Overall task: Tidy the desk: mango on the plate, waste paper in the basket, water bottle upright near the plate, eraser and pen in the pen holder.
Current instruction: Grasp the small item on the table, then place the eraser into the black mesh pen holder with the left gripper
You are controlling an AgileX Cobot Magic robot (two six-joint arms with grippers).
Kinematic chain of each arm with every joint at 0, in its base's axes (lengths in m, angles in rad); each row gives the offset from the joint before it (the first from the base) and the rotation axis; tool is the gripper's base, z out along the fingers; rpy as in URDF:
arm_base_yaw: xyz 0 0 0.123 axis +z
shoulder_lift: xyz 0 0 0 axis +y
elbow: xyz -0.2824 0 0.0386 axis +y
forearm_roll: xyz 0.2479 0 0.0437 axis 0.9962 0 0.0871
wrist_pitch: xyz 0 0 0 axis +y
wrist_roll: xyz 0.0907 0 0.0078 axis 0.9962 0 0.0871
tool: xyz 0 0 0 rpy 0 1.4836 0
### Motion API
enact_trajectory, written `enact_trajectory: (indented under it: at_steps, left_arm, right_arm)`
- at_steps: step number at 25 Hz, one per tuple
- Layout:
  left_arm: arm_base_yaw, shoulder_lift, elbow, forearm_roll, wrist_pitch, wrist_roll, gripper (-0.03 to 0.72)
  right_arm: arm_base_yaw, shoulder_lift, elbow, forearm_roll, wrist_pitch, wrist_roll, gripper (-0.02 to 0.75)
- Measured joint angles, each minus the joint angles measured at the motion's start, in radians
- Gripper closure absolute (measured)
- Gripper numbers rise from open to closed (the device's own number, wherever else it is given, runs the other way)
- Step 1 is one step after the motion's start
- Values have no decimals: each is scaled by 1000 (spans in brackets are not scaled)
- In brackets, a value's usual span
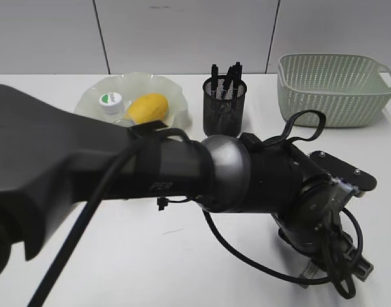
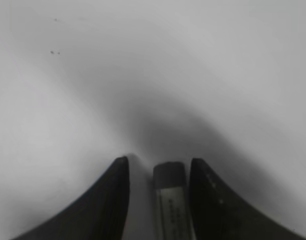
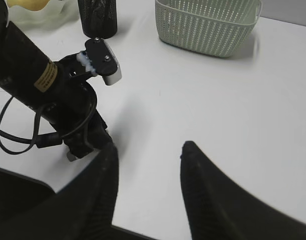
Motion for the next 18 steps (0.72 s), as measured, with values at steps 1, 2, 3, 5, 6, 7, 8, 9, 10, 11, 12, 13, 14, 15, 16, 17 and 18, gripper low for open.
enact_trajectory:
  at_steps: [1,2,3,5,6,7,8,9,10,11,12,13,14,15,16,17,18]
  left_arm:
    - [-1,0,0,8,1,0,420]
    - [-1,1,0,16,3,0,453]
    - [-1,2,0,16,5,0,480]
    - [-1,3,0,16,8,0,538]
    - [-1,3,-1,16,8,0,549]
    - [-1,3,-1,16,8,0,549]
    - [-1,3,-1,16,8,0,549]
    - [-1,2,-1,16,6,0,549]
    - [0,-2,-1,16,5,-1,549]
    - [3,-7,1,23,5,-2,549]
    - [8,-16,4,42,5,-3,549]
    - [17,-33,9,66,-2,-3,549]
    - [28,-61,12,100,-18,-3,549]
    - [48,-90,12,138,-44,-3,549]
    - [74,-130,12,174,-88,-3,549]
    - [108,-171,12,201,-139,-3,549]
    - [139,-202,11,228,-191,-3,549]
  right_arm:
    - [0,0,0,0,0,0,399]
    - [0,0,0,0,0,0,399]
    - [0,0,0,0,0,0,399]
    - [0,0,0,0,0,0,399]
    - [0,0,0,0,0,0,399]
    - [0,0,0,0,0,0,399]
    - [0,0,0,0,0,0,399]
    - [0,0,0,0,0,0,399]
    - [0,0,0,0,0,0,399]
    - [0,0,0,0,0,0,399]
    - [0,0,0,0,0,0,399]
    - [0,0,0,0,0,0,399]
    - [0,0,0,0,0,0,399]
    - [0,0,0,0,0,0,399]
    - [0,0,0,0,0,0,399]
    - [0,0,0,0,0,0,399]
    - [0,0,0,0,0,0,399]
